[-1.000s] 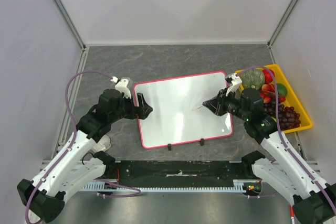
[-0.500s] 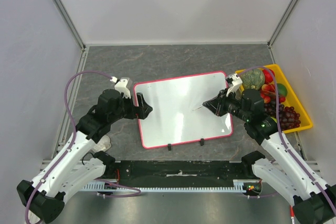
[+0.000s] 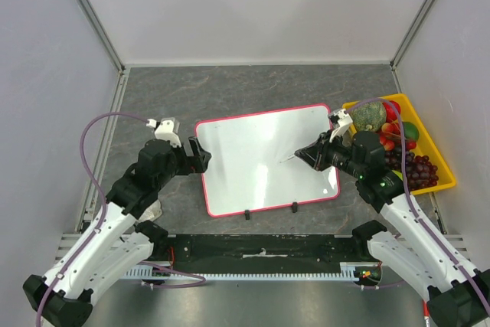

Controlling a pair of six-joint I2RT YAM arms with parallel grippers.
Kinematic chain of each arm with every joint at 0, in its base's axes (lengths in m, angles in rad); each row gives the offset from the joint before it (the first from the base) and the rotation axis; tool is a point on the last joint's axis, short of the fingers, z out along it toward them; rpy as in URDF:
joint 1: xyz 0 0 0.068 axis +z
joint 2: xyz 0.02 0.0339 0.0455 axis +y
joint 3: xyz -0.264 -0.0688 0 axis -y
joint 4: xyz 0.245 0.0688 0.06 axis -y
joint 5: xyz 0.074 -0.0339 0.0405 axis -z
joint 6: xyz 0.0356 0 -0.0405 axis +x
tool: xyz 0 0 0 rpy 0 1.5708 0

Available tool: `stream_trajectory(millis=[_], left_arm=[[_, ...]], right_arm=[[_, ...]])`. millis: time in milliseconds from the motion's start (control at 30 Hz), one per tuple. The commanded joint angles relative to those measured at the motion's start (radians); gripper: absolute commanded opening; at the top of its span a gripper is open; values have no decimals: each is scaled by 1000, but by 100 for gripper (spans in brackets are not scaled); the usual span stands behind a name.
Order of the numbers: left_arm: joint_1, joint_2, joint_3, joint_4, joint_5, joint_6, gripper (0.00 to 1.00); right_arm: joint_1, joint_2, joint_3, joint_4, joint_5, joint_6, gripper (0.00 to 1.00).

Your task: Write a sentence on the whiteboard

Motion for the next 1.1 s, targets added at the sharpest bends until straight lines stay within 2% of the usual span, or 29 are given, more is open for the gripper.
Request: stream_trajectory(millis=[0, 133, 333, 567, 733, 1067], left_arm=[[15, 42, 0, 74, -48, -10, 100], [67, 117, 5, 151, 75, 9, 100], [222, 153, -35, 261, 280, 1, 100], [455, 199, -151, 462, 642, -83, 100], [542, 231, -208, 588, 760, -129, 100], [550, 306, -248, 731, 858, -180, 100]], right_arm=[[-3, 2, -4, 76, -32, 5, 0], [-5, 3, -1, 80, -46, 5, 0], [-3, -18, -5, 77, -44, 5, 0], [-2, -13, 10, 62, -33, -12, 0], [-3, 6, 28, 66, -38, -5, 0], [-3, 45, 54, 92, -43, -3, 0]])
